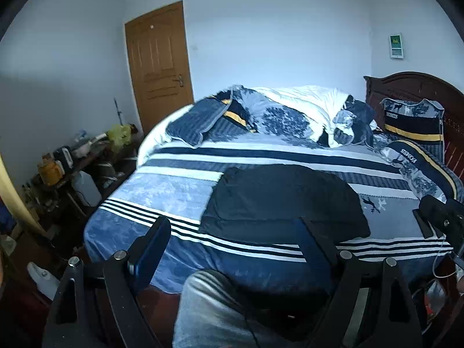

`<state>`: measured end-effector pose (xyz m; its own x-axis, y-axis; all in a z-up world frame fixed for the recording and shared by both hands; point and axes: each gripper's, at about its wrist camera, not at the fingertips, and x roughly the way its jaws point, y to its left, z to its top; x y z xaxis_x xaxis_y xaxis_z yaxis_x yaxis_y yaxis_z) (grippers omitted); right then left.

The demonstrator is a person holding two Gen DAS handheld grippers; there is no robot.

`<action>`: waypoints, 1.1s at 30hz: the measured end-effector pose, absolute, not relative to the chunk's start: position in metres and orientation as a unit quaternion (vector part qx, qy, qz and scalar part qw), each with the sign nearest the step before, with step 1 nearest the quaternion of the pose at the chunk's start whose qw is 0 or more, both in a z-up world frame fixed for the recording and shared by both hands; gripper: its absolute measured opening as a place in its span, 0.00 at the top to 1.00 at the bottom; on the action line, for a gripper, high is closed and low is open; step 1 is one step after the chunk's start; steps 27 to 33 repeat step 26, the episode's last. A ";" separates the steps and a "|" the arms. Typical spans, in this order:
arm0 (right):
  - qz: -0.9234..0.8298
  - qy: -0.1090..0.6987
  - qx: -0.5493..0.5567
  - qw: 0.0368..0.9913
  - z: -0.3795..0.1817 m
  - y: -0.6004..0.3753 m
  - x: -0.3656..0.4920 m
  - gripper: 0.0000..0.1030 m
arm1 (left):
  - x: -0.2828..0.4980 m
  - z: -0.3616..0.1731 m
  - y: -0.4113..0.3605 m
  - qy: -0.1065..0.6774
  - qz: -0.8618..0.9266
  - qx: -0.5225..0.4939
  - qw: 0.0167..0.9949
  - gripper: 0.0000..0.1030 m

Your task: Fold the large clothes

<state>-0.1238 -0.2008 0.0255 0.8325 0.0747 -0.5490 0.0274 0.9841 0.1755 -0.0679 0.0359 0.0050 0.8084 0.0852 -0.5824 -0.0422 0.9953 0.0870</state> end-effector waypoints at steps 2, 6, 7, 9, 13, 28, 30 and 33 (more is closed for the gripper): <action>0.013 0.289 0.085 0.953 0.021 -0.202 -0.120 0.16 | -0.057 -0.005 0.037 0.319 0.034 0.032 0.947 0.15; 0.013 0.303 0.091 0.948 0.001 -0.211 -0.099 0.16 | -0.037 -0.028 0.035 0.329 0.047 0.034 0.943 0.15; 0.015 0.309 0.098 0.946 -0.004 -0.215 -0.093 0.16 | -0.032 -0.032 0.035 0.336 0.048 0.038 0.940 0.15; 0.023 0.335 0.115 0.935 -0.016 -0.220 -0.075 0.16 | -0.021 -0.037 0.033 0.348 0.051 0.049 0.935 0.15; 0.016 0.352 0.117 0.929 -0.030 -0.229 -0.051 0.16 | 0.001 -0.048 0.035 0.359 0.062 0.050 0.930 0.15; 0.017 0.410 0.148 0.900 -0.100 -0.265 0.024 0.16 | 0.083 -0.116 0.033 0.408 0.035 0.027 0.912 0.15; 0.017 0.410 0.148 0.900 -0.100 -0.265 0.024 0.16 | 0.083 -0.116 0.033 0.408 0.035 0.027 0.912 0.15; 0.017 0.410 0.148 0.900 -0.100 -0.265 0.024 0.16 | 0.083 -0.116 0.033 0.408 0.035 0.027 0.912 0.15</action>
